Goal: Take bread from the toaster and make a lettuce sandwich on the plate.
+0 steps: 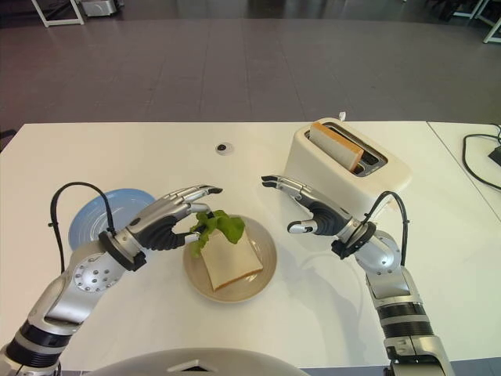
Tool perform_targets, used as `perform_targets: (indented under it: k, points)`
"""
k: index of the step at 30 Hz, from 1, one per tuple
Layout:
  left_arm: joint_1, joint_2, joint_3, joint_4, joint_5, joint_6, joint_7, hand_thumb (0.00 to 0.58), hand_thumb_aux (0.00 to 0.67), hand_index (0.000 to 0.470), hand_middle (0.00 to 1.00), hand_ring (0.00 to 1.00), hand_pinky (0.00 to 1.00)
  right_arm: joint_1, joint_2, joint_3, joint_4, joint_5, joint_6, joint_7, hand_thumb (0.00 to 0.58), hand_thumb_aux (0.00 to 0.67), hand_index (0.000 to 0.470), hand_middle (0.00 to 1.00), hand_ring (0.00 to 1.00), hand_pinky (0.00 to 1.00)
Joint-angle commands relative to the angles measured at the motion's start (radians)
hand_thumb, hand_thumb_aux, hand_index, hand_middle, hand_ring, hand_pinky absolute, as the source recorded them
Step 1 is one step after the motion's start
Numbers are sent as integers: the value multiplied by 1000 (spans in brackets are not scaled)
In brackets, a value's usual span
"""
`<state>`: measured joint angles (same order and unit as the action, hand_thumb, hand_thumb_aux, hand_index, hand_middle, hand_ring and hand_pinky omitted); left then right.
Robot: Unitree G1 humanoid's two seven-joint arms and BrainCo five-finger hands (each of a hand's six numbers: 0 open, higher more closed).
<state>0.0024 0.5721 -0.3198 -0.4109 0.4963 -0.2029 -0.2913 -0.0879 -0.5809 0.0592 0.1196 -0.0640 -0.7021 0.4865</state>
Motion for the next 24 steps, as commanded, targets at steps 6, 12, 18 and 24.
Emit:
perform_targets:
  k: [6, 12, 18, 24]
  points:
    - [-60, -37, -141, 244, 264, -23, 16, 506, 431, 302, 0, 0, 0, -11, 15, 11, -1, -3, -4, 3, 0, 0, 0, 0, 0, 0]
    - [-51, -41, -134, 244, 283, -37, 23, 0, 0, 0, 0, 0, 0, -7, 16, 22, -8, 2, -7, 15, 0, 0, 0, 0, 0, 0]
    - [-47, -47, -124, 215, 274, -44, 21, 0, 0, 0, 0, 0, 0, -7, 16, 27, -9, 2, -7, 19, 0, 0, 0, 0, 0, 0]
    - [-22, -50, -151, 186, 298, -32, -14, 0, 0, 0, 0, 0, 0, -7, 16, 25, -8, 1, -11, 17, 0, 0, 0, 0, 0, 0]
